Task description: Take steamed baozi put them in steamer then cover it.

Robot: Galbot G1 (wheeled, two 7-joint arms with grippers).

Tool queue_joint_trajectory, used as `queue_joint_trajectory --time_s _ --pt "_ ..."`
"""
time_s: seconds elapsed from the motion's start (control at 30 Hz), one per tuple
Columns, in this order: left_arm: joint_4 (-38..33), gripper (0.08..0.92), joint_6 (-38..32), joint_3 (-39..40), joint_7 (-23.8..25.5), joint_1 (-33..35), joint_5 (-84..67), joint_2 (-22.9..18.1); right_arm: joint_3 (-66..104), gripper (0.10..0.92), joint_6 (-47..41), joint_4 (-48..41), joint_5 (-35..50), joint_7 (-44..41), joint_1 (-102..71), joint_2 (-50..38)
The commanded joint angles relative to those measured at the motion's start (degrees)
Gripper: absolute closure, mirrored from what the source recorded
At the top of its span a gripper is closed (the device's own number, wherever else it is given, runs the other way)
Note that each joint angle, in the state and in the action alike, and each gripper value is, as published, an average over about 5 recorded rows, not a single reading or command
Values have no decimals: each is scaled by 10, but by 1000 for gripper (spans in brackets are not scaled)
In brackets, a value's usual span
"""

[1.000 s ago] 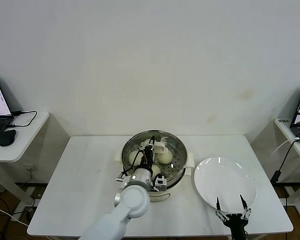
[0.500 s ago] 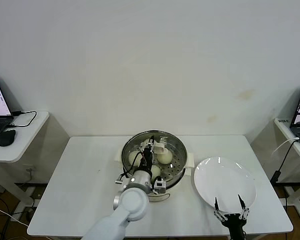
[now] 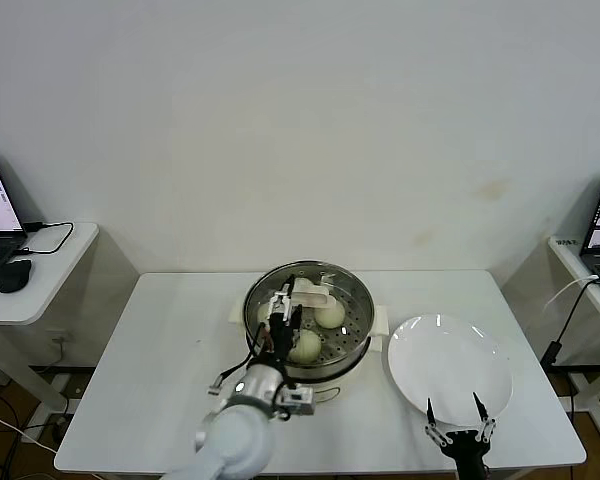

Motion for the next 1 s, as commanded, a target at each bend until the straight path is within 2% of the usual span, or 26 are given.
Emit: queue_joint_trajectory --time_s 0.03,0.13,0.23,0.47,0.57,0.73,1.0 --pt "-142 202 -201 -187 -245 225 -544 32 -7 203 2 2 10 -2 -4 -12" --pt "-131 181 -273 -272 -283 289 -706 31 -14 203 1 5 15 -3 -3 -13" --pt "-121 178 -285 -327 -293 336 -797 31 -24 203 1 12 32 -7 -10 -21" --pt "-88 177 -326 -363 -283 436 -850 28 -61 203 -16 57 120 -41 -57 -78" --pt "-57 177 -340 -359 -274 451 -850 19 -73 203 -35 77 154 -51 -75 -94" --pt "-15 177 -374 -364 -224 458 -850 13 -88 203 -52 94 174 -57 -91 -102" --pt "-6 177 -381 -369 -202 477 -853 4 -103 203 -71 122 168 -44 -113 -96"
